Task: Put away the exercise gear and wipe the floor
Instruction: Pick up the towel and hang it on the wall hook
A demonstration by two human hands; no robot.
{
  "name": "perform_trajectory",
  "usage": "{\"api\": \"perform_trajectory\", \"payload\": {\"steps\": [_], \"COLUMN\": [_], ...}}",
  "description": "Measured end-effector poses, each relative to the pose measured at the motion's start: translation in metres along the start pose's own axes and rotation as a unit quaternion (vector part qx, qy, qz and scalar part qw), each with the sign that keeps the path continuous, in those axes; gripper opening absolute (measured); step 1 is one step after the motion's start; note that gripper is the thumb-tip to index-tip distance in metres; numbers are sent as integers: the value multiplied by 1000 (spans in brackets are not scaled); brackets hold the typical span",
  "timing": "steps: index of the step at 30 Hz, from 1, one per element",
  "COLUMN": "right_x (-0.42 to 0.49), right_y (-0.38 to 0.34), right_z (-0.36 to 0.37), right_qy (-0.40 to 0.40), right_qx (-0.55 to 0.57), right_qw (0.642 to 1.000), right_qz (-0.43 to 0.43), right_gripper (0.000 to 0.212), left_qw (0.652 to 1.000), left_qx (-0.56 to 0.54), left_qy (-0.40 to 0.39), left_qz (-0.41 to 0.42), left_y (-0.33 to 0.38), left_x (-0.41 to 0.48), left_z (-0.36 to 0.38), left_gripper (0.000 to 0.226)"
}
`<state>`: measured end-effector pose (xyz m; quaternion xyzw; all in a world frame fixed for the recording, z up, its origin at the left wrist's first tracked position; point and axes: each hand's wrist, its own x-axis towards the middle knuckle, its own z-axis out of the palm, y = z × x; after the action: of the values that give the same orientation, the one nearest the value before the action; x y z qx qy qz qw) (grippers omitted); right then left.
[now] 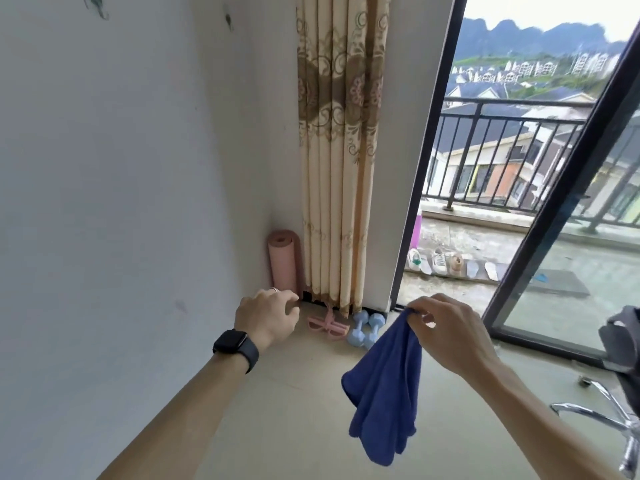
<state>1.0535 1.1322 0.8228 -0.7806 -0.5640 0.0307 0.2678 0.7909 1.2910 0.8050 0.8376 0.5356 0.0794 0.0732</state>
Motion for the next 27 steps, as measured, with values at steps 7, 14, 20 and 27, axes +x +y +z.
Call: {"api": "perform_trajectory", "payload": {"steps": [7, 14, 20, 27], "right_x": [146, 285, 389, 467], "right_y": [7, 30, 21, -42], "right_z": [21, 69, 108, 155], "right_qy": [-13, -44, -124, -192], "right_qx": [14, 41, 68, 80], "right_qw": [999, 993, 976, 946], "right_qz": [-42, -100, -163, -250], "right_gripper": [17, 20, 17, 12], "left_qw": [999, 995, 982, 951], "left_qx": [16, 33, 24, 2], "left_qy": [25, 42, 36, 73], "left_qz": [-15, -79, -185, -301], "left_y": [1, -7, -21, -58], "left_x": [128, 229, 274, 286], "left_z": [-16, -5, -2, -21], "left_gripper": [36, 37, 37, 35]}}
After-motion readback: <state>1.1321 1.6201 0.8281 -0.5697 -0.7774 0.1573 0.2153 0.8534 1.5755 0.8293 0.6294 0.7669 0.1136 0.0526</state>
